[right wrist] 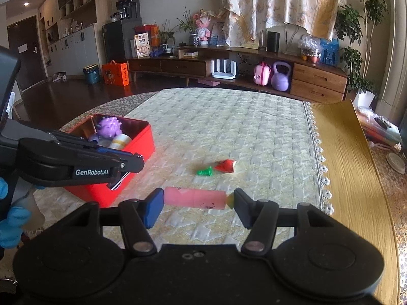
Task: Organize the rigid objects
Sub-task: 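Carry the clipper with left tool while right tool carries the pink tube to the tin, then lower the clipper into the tin and open left tool while right tool releases the tube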
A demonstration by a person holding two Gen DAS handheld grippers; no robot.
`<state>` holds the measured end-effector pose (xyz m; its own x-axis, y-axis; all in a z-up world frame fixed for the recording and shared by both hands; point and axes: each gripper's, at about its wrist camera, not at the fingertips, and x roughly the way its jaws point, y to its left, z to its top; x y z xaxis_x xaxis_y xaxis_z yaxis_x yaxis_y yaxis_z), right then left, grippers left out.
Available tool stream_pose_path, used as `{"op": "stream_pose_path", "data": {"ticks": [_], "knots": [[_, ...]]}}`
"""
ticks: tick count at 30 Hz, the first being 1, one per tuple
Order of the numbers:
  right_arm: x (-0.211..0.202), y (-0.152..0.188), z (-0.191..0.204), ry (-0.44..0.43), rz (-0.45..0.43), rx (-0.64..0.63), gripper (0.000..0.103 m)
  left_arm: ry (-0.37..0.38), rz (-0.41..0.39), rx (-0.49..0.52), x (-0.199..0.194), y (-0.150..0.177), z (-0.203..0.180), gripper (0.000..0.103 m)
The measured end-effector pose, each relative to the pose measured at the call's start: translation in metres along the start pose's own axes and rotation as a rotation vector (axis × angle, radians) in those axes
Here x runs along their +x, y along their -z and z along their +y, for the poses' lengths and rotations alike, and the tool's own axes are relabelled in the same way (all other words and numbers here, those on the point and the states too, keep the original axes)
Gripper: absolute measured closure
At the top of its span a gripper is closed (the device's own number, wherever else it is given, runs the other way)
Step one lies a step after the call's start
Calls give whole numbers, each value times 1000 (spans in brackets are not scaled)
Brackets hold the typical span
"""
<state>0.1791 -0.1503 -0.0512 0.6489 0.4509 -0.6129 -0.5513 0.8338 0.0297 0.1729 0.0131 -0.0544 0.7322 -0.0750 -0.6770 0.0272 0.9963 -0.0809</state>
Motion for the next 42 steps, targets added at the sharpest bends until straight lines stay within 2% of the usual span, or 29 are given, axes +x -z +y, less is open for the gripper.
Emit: {"op": "stream_pose_path", "data": {"ticks": [10, 18, 27, 33, 37, 42], "knots": [[-12, -21, 51, -32, -40, -70, 44, -56, -60, -78, -44, -6, 62, 92], [1, -39, 90, -68, -52, -113, 44, -108, -78, -140, -62, -13, 120, 92], [46, -59, 128, -107, -26, -172, 44, -147, -43, -224, -40, -12, 173, 92], [88, -60, 148, -141, 36, -210, 44, -158, 6, -258, -17, 3, 185, 92], [109, -58, 165, -133, 64, -257, 44, -168, 22, -257, -9, 12, 186, 92], [130, -55, 182, -132, 76, -325, 44, -191, 42, -303, -2, 22, 198, 92]]}}
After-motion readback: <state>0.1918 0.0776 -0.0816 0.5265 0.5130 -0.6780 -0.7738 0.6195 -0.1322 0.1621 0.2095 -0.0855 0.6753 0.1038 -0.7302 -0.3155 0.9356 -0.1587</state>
